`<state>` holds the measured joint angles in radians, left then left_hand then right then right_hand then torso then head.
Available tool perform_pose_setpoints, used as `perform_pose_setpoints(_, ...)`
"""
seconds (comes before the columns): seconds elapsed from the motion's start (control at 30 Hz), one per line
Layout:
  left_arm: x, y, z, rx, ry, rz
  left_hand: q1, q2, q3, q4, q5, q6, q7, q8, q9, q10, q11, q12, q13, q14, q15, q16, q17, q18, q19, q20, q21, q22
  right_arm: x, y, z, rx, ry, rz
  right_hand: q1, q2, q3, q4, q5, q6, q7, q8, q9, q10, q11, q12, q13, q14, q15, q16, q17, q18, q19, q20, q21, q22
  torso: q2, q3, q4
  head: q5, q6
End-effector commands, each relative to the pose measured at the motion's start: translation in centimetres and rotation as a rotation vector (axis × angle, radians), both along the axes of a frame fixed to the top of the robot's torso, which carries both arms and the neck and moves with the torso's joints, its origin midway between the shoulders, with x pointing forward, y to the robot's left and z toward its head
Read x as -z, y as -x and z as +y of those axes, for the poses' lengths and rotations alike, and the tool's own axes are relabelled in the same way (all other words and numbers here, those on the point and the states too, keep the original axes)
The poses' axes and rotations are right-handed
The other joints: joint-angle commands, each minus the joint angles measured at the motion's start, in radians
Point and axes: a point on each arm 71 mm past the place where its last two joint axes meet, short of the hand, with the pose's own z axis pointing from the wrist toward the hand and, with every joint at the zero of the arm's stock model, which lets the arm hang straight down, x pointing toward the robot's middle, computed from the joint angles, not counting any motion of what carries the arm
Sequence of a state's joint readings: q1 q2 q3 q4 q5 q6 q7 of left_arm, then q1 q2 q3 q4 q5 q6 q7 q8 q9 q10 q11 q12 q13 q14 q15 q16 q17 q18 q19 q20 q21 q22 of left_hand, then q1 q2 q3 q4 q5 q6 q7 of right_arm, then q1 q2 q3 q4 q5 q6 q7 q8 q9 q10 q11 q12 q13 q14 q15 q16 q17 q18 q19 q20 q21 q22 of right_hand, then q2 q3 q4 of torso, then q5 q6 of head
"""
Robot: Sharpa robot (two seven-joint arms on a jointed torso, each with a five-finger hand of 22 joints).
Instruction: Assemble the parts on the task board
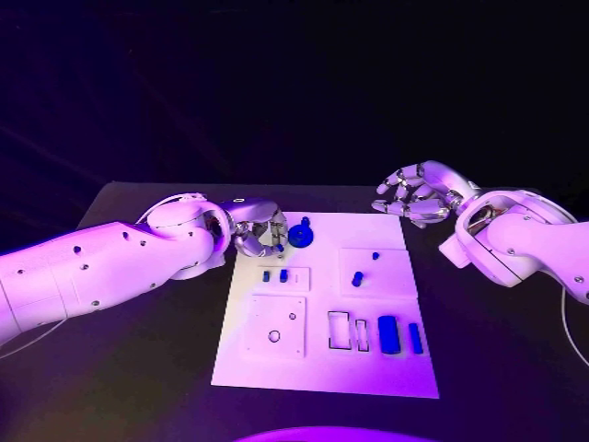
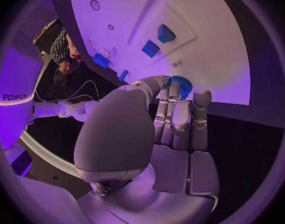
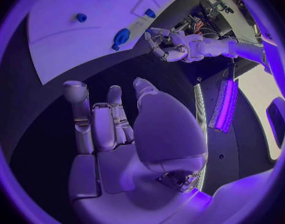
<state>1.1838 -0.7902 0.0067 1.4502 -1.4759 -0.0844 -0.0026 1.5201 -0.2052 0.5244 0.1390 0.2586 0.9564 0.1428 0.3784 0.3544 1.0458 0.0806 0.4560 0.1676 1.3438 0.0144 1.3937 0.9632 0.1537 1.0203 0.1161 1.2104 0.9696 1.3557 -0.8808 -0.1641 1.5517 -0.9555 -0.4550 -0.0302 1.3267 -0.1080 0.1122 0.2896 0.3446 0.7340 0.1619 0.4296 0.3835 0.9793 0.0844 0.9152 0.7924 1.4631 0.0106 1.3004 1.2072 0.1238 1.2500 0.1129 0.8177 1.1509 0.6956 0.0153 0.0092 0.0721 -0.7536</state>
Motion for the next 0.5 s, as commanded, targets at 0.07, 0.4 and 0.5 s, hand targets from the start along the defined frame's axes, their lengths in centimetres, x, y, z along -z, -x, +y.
perform_pose_setpoints(0.07, 0.6, -0.1, 0.2, -0.005, -0.019, 0.074, -0.012, 0.001, 0.000, -0.005, 0.001, -0.001, 0.004, -0.006, 0.000, 0.005, 0.001, -0.007, -0.001, 0.004, 0.000, 0.000, -0.004, -0.007, -0.003, 0.002, -0.001, -0.004, 0.0, 0.1, 0.1, -0.012, 0.005, 0.003, 0.000, -0.003, 0.007, 0.001, 0.002, 0.003, 0.002, 0.004, -0.001, -0.001, -0.005, -0.006, -0.001, 0.001, -0.007, -0.004, -0.001, 0.017, -0.003, -0.003, -0.003, -0.001, 0.001, -0.0006, -0.0004, 0.002, -0.002)
perform_pose_setpoints(0.4, 1.5, -0.4, 0.1, -0.005, -0.038, 0.101, -0.014, 0.001, 0.001, -0.006, 0.001, -0.001, 0.004, -0.008, 0.000, 0.005, 0.002, -0.011, -0.002, 0.002, 0.001, -0.001, -0.008, -0.006, -0.007, 0.002, -0.004, -0.007, 0.0, 0.0, 0.1, -0.013, 0.005, 0.003, 0.000, -0.003, 0.007, 0.001, 0.002, 0.003, 0.002, 0.004, -0.001, -0.001, -0.005, -0.006, -0.001, 0.001, -0.007, -0.004, -0.001, 0.017, -0.003, -0.003, -0.003, -0.001, 0.001, 0.0003, -0.0016, 0.004, -0.005)
perform_pose_setpoints(0.5, 1.6, -0.5, 0.0, -0.006, -0.038, 0.102, -0.014, 0.001, 0.002, -0.006, 0.001, -0.001, 0.004, -0.009, 0.000, 0.005, 0.002, -0.013, -0.002, 0.002, 0.001, -0.001, -0.008, -0.006, -0.008, 0.002, -0.004, -0.007, 0.0, 0.0, 0.2, -0.014, 0.005, 0.002, 0.000, -0.003, 0.007, 0.001, 0.002, 0.003, 0.002, 0.004, -0.001, -0.001, -0.005, -0.006, -0.001, 0.001, -0.007, -0.004, -0.001, 0.017, -0.003, -0.003, -0.003, -0.001, 0.001, 0.0004, -0.0016, 0.003, -0.005)
